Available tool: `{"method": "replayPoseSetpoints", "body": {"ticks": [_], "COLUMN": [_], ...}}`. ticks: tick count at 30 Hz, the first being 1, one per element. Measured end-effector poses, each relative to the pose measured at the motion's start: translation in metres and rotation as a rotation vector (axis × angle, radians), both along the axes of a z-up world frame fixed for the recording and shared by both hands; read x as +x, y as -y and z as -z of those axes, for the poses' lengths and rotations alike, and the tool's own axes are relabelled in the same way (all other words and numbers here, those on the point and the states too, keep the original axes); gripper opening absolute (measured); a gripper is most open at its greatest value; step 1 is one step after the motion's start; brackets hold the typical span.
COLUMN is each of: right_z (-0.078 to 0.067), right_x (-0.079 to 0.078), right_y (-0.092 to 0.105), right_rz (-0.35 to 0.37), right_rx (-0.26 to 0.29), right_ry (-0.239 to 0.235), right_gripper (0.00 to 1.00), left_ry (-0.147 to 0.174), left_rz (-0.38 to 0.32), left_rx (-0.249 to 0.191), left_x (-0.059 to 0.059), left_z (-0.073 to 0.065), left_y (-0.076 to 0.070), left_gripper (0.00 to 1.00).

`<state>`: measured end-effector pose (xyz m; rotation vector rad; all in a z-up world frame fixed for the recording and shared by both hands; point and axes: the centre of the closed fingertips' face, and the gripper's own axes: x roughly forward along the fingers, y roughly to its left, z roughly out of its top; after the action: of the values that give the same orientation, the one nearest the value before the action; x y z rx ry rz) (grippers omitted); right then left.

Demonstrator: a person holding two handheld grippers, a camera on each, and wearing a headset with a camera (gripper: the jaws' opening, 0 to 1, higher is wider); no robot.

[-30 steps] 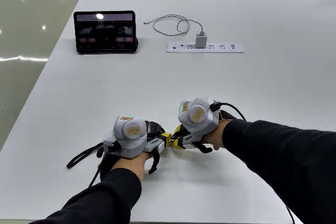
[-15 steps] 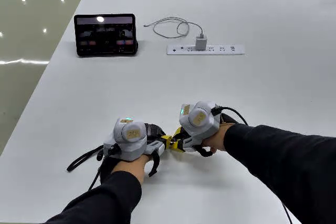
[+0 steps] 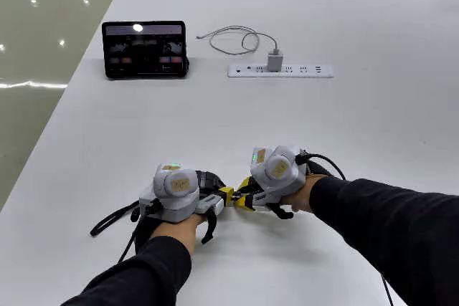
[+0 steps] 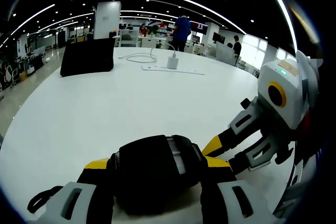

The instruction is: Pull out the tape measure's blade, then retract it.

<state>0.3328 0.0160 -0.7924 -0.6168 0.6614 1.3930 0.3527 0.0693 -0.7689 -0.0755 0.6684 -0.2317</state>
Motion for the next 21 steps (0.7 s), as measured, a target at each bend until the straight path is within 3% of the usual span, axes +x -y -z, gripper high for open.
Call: {"method": "replayPoseSetpoints", "body": {"ticks": [3, 21], "right_z": [-0.001, 0.000], "right_x": [0.001, 0.001], "right_y": [-0.002, -0.013], "right_rz": [0.038, 0.024], "right_rx": [0.016, 0.021], "right_ry": [-0.037, -0.030], "right_gripper": [0.10, 0.10], "left_ry": [-0.002, -0.003], "left_rz": [-0.002, -0.005], "left_rx": [-0.004, -0.017], "left_x": [0.000, 0.000], "left_z": [0.000, -0.001], "left_y": [0.000, -0.001], "left_gripper": [0.63, 0.63]}}
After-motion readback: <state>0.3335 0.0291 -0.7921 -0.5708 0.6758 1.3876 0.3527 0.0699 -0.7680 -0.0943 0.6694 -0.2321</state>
